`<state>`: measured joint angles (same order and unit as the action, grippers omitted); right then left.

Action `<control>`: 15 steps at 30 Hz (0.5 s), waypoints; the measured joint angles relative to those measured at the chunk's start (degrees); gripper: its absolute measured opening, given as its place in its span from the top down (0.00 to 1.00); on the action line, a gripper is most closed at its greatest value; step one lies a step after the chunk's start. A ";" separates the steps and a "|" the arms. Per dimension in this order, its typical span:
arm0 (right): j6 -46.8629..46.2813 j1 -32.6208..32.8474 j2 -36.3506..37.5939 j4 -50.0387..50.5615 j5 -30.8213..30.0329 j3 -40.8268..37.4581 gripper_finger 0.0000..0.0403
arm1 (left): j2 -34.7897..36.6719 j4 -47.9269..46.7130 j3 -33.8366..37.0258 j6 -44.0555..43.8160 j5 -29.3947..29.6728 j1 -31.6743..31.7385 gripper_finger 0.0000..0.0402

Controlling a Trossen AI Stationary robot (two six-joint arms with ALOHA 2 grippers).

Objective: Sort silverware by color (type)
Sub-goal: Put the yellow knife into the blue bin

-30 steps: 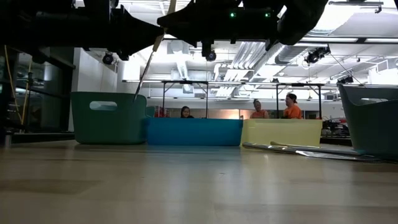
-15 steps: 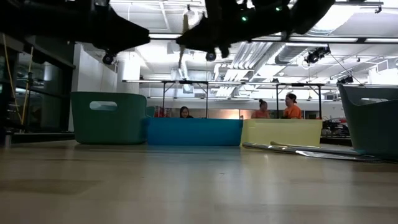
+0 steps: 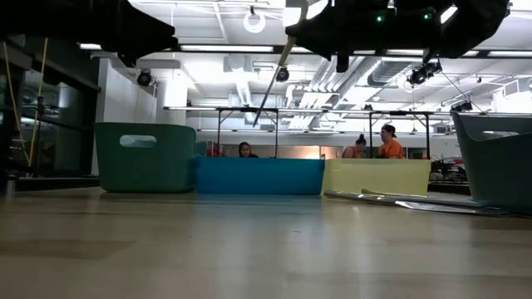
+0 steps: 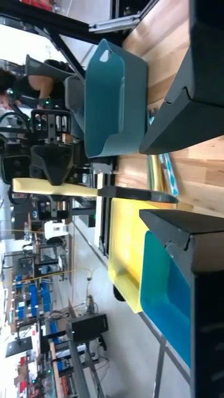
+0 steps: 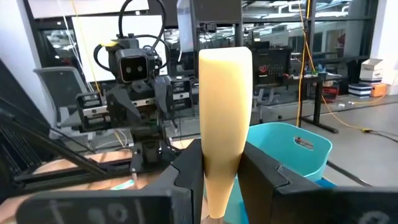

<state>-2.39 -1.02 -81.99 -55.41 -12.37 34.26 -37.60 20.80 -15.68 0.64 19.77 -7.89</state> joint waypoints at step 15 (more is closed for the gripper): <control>-0.20 -0.02 -0.13 -0.16 -0.06 0.18 0.83 | -0.48 -0.60 0.00 0.47 0.42 -0.01 0.64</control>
<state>-2.59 -1.04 -82.13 -55.57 -12.43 34.44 -38.09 20.21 -15.68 1.12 20.18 -7.90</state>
